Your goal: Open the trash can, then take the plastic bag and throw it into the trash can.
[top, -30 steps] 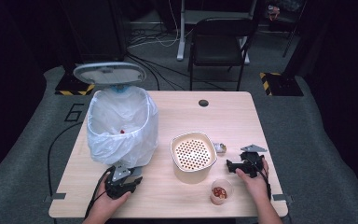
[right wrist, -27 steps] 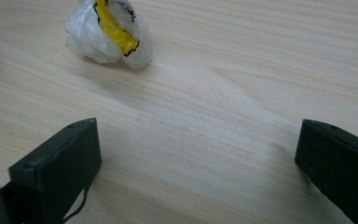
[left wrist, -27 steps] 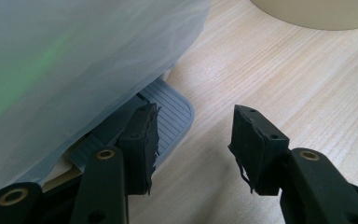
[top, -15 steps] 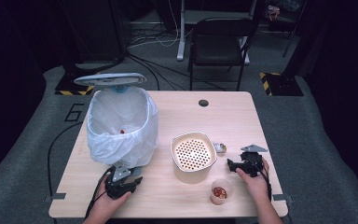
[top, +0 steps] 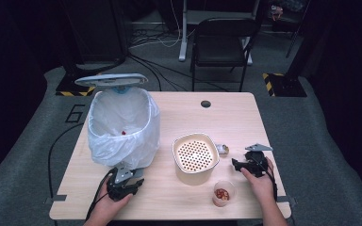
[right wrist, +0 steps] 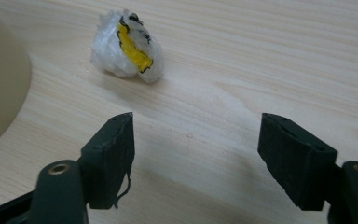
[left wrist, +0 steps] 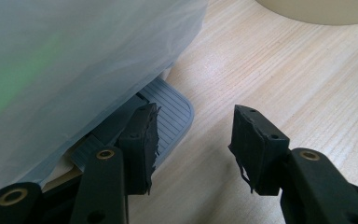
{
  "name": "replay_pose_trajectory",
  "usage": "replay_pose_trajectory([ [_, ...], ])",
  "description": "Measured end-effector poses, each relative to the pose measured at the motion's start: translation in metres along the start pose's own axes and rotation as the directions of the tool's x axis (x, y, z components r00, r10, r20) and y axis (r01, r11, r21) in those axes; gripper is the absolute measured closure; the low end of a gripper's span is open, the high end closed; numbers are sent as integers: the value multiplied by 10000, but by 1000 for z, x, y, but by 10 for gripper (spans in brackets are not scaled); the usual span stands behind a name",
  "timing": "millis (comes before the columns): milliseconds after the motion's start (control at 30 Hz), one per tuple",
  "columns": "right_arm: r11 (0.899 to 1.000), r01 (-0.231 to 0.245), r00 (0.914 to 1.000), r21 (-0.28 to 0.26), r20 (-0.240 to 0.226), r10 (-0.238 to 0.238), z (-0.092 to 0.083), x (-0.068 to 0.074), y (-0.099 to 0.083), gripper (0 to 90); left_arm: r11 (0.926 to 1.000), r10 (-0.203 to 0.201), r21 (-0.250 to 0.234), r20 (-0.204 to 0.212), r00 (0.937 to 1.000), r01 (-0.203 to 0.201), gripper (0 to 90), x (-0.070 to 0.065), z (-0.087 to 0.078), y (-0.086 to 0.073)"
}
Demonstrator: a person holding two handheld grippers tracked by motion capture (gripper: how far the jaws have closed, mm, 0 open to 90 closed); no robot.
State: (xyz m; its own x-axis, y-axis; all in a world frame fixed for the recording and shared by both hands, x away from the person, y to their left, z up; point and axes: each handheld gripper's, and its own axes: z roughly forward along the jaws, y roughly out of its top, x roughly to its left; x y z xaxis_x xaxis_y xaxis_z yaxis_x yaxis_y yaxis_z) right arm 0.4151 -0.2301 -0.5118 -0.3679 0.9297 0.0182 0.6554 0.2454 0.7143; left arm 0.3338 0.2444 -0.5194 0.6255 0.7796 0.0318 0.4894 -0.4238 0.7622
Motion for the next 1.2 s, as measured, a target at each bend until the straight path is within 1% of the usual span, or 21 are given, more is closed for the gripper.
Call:
replay_pose_trajectory([
  [167,9993,363,9993,-105,20,-363,-6,-1,6,295,9999,-99,28,91,9999,99,509,1,0,0],
  [233,9997,178,9998,-142,95,-177,-10,-2,10,297,10000,-74,-23,-18,10000,74,509,0,0,0],
  [300,9996,240,9996,-130,118,-239,-14,-4,15,311,10000,37,77,34,10000,-37,509,0,-1,0],
  [367,9993,360,9993,-35,-22,-360,-14,-8,27,311,10000,-32,-12,-18,10000,32,509,0,0,0],
  [400,9993,360,9993,-35,-22,-360,-14,-8,27,311,10000,-48,-16,-5,10000,48,509,0,0,0],
  [467,9995,325,9994,-32,126,-324,-13,-8,36,312,10000,-38,-5,-20,10000,38,509,0,0,0],
  [500,9997,243,9997,-6,57,-243,-14,-7,39,312,10000,34,64,-47,10000,-34,509,0,0,0],
  [567,9989,461,9989,-16,-100,-461,-13,-7,45,312,10000,-33,-3,-42,10000,33,510,0,0,0],
  [600,9994,332,9994,18,-60,-332,-12,-5,47,312,10000,-43,-17,-26,10000,43,510,0,0,0],
  [667,9992,397,9991,-12,-153,-397,-11,-4,49,312,9999,-99,-41,-22,9999,99,510,0,0,0],
  [700,9982,595,9980,-7,-199,-595,-11,-6,50,312,10000,-73,-27,-25,10000,73,510,0,0,0],
  [767,9992,404,9987,57,-329,-402,-10,-4,51,311,10000,-51,-3,-41,10000,51,510,0,0,0],
  [800,9985,539,9980,70,-347,-537,-9,-5,52,311,10000,-68,-33,-42,10000,68,510,0,1,0],
  [833,9992,389,9986,21,-346,-388,-8,-2,54,311,10000,-63,-29,-42,10000,62,510,0,1,0],
  [900,9993,366,9983,37,-457,-364,-9,-1,55,310,9999,-94,65,32,10000,94,510,0,0,1],
  [967,9988,483,9973,-5,-557,-482,-8,-1,57,311,9999,-118,81,58,9999,118,510,1,0,1],
  [1000,9974,722,9955,-67,-608,-725,-8,2,62,310,9999,-118,79,49,9999,117,510,1,0,1],
  [1067,9960,875,9937,-197,-691,-887,-6,7,67,311,9999,-115,59,1,9999,115,510,0,0,1],
  [1100,9968,786,9939,-139,-764,-794,-5,10,70,315,9999,-145,-46,-40,9999,145,510,0,1,1],
  [1133,9946,1004,9914,-256,-819,-1022,-2,11,71,317,9999,-135,-50,-47,9999,135,510,-1,1,0],
  [1200,9947,1015,9907,-147,-894,-1024,3,16,73,316,9999,-118,-51,-48,9999,118,510,-1,1,0],
])
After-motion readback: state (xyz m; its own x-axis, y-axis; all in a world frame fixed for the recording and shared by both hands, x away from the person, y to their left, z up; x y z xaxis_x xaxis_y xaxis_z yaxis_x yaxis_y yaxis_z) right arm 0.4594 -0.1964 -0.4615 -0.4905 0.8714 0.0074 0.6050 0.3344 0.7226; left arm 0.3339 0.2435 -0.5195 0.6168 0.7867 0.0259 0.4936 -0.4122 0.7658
